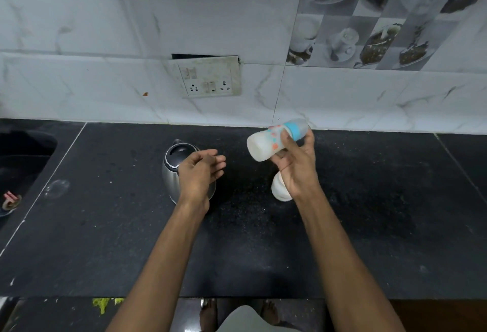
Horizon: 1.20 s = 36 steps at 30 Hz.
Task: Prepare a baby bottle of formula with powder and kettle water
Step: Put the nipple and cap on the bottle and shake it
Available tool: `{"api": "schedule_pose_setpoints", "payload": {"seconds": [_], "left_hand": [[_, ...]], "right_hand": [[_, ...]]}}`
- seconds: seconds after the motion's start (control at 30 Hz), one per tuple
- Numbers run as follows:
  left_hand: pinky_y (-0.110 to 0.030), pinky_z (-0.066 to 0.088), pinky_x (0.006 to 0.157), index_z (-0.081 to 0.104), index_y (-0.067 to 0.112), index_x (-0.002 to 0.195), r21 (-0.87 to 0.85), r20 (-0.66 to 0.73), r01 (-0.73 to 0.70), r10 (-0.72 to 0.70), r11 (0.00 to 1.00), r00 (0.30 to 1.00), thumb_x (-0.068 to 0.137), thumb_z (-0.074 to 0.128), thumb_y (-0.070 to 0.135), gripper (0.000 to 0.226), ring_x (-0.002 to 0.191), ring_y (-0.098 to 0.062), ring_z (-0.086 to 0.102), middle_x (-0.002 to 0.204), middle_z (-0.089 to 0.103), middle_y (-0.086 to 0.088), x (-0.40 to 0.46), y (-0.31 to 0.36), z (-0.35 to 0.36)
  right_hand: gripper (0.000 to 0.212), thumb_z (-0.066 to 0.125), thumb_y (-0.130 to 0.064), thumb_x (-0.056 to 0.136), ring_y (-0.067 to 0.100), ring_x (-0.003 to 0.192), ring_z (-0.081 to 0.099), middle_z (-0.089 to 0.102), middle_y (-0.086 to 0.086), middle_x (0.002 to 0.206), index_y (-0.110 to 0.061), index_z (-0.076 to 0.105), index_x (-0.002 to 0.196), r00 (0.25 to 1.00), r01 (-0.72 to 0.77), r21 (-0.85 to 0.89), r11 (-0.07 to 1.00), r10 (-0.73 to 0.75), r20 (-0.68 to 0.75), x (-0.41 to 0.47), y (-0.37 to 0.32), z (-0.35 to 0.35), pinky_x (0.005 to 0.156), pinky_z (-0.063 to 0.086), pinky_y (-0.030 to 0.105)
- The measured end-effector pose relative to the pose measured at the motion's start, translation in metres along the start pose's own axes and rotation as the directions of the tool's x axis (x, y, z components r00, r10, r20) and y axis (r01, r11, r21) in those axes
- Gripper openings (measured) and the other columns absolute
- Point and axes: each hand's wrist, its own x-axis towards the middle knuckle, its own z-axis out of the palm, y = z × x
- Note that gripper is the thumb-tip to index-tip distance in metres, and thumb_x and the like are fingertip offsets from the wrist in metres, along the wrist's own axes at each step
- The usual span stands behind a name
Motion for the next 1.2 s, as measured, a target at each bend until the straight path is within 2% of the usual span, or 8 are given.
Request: {"api": "schedule_pose_setpoints", "payload": {"seconds": [0.1,0.3,0.53,0.73,0.97,1.03,1.13,1.2], "left_hand": [[-0.036,0.061,0.083,0.071,0.003,0.107,0.021,0.017,-0.002,0.002,1.000,1.000,0.101,0.055,-0.002,0.018,0.084,-0.021,0.074,0.092,0.079,-0.011,0.000,0.000,0.002],[-0.034,0.062,0.082,0.071,0.004,0.108,0.022,0.030,0.004,-0.005,1.000,1.000,0.101,0.055,-0.002,0.018,0.085,-0.021,0.075,0.095,0.080,-0.013,0.004,-0.001,0.002],[-0.032,0.062,0.079,0.071,0.002,0.109,0.004,0.036,-0.003,0.003,1.000,0.999,0.102,0.054,-0.002,0.019,0.083,-0.020,0.074,0.092,0.079,-0.011,0.003,-0.003,0.005],[-0.032,0.062,0.081,0.070,0.001,0.112,0.007,0.061,-0.004,0.003,1.000,0.998,0.102,0.054,-0.002,0.019,0.086,-0.021,0.074,0.093,0.079,-0.011,-0.005,-0.005,0.011],[-0.031,0.062,0.078,0.071,0.002,0.111,0.014,0.052,-0.005,0.005,1.000,0.999,0.102,0.054,-0.002,0.019,0.083,-0.020,0.074,0.089,0.079,-0.009,-0.009,-0.008,0.010],[-0.030,0.062,0.077,0.071,0.002,0.110,0.013,0.047,-0.003,0.002,1.000,0.999,0.102,0.054,-0.002,0.019,0.082,-0.020,0.073,0.087,0.079,-0.008,-0.010,-0.008,0.009],[-0.031,0.061,0.077,0.070,0.002,0.110,0.020,0.038,-0.001,0.001,1.000,0.999,0.102,0.053,-0.002,0.019,0.080,-0.019,0.073,0.087,0.078,-0.008,-0.011,-0.009,0.008],[-0.031,0.060,0.076,0.070,0.003,0.108,0.020,0.030,0.002,-0.003,1.000,1.000,0.102,0.052,-0.002,0.019,0.079,-0.020,0.072,0.085,0.078,-0.007,-0.012,-0.010,0.008]], "right_hand": [[0.066,0.061,0.005,0.094,0.050,0.122,0.062,0.059,0.033,0.132,-0.017,0.033,0.150,0.996,-0.018,0.009,1.000,0.018,0.084,0.000,0.002,0.001,0.095,0.056,0.059],[0.023,0.062,-0.010,0.091,0.045,0.127,0.061,0.062,0.021,0.122,-0.005,0.058,0.113,0.992,-0.038,0.348,0.937,0.076,-0.098,-0.001,0.006,0.002,0.105,0.052,0.052],[0.073,0.073,-0.009,0.080,0.048,0.118,0.066,0.055,0.032,0.142,0.006,0.046,0.146,0.960,-0.029,0.714,0.699,0.217,-0.174,-0.004,0.002,-0.003,0.086,0.063,0.055],[0.068,0.074,-0.015,0.088,0.052,0.094,0.073,0.054,0.039,0.132,0.009,0.046,0.144,0.893,-0.162,0.835,0.526,0.439,-0.103,-0.011,0.005,-0.001,0.070,0.066,0.050],[0.062,0.073,-0.021,0.095,0.053,0.095,0.072,0.055,0.043,0.129,0.011,0.046,0.141,0.866,-0.228,0.798,0.557,0.491,-0.096,-0.020,0.009,0.005,0.071,0.066,0.050],[0.058,0.073,-0.015,0.091,0.052,0.110,0.069,0.058,0.037,0.134,0.008,0.050,0.139,0.903,-0.222,0.704,0.674,0.415,-0.113,-0.021,0.009,0.011,0.080,0.064,0.054],[0.020,0.063,-0.012,0.098,0.038,0.113,0.071,0.069,0.022,0.122,-0.002,0.061,0.116,0.956,-0.099,0.443,0.891,0.208,-0.204,-0.020,0.009,0.014,0.090,0.061,0.054],[0.028,0.059,-0.012,0.101,0.031,0.108,0.072,0.067,0.018,0.123,-0.005,0.055,0.128,0.977,-0.094,0.242,0.966,0.137,-0.166,-0.022,0.009,0.015,0.086,0.063,0.050]]}}
